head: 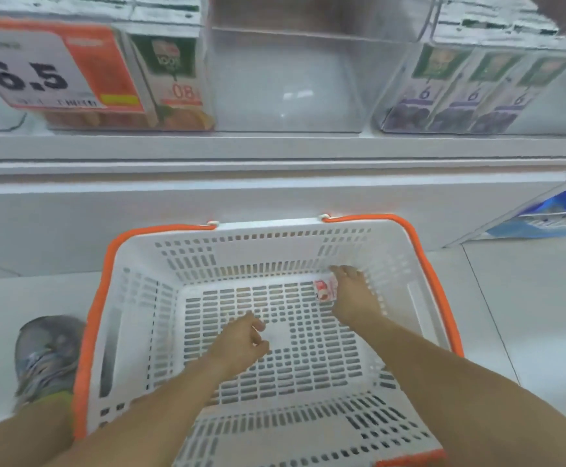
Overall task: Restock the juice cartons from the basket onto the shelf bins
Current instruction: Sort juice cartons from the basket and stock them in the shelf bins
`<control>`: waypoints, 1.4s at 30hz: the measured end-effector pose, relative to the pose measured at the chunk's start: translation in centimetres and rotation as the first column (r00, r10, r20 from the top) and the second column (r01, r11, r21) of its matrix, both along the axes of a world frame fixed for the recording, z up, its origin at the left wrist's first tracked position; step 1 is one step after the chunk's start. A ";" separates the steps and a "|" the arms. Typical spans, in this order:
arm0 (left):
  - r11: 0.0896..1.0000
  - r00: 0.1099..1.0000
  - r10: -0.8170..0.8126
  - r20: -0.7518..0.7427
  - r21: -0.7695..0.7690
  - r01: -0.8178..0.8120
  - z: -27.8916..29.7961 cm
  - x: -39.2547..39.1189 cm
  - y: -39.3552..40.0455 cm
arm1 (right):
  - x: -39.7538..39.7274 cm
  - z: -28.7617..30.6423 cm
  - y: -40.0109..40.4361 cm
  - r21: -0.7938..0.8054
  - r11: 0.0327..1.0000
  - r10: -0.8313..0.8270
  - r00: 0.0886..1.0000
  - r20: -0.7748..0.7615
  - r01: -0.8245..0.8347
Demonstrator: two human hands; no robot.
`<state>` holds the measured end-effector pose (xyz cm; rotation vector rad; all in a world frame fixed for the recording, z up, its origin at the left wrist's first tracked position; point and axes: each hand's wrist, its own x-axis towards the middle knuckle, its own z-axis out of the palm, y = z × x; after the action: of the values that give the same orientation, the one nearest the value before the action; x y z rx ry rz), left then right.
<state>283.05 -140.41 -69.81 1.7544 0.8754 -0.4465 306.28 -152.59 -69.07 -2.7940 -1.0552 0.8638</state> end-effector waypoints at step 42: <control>0.779 0.792 -0.025 0.610 0.508 -0.367 39.5 -9.9 14.9 | -16.0 34.2 15.5 0.894 0.368 0.487 0.872 0.049 -0.256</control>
<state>273.18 -125.54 -30.35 2.1753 0.7508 0.5833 290.30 -137.11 -34.86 -1.5317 -1.5395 0.3906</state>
